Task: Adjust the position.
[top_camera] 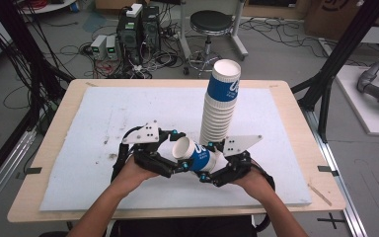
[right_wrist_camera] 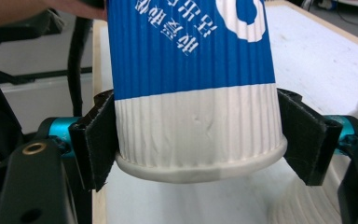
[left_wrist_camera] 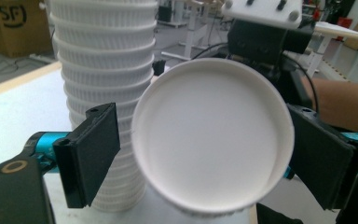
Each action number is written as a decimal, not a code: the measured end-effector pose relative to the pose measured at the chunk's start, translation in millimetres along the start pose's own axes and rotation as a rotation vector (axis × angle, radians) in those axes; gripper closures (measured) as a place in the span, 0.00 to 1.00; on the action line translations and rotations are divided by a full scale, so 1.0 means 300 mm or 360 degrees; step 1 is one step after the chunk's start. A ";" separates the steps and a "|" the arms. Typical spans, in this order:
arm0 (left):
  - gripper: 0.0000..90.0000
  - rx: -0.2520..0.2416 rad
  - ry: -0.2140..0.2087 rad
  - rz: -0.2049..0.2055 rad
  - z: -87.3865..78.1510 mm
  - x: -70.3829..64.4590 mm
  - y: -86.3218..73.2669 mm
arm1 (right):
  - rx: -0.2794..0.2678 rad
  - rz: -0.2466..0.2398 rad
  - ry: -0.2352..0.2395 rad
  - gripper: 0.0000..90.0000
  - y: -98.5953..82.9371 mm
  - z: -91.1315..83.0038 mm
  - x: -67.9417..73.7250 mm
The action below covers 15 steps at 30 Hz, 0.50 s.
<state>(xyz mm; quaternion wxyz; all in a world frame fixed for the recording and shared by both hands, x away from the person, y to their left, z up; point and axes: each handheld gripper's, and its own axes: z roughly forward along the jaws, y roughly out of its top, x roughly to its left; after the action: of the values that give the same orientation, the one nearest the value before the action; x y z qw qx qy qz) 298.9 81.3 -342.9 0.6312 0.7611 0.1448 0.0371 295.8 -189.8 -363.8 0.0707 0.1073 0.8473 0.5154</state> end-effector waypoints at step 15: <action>0.30 0.0092 -0.0123 0.0057 0.006 0.005 -0.002 | 0.0154 -0.0118 -0.0024 0.24 0.006 -0.004 0.005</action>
<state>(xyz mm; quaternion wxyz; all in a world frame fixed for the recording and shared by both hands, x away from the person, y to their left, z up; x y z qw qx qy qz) 300.6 80.0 -343.9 0.6133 0.7823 0.1078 0.0148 294.4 -189.7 -361.7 0.0909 0.0829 0.8741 0.4700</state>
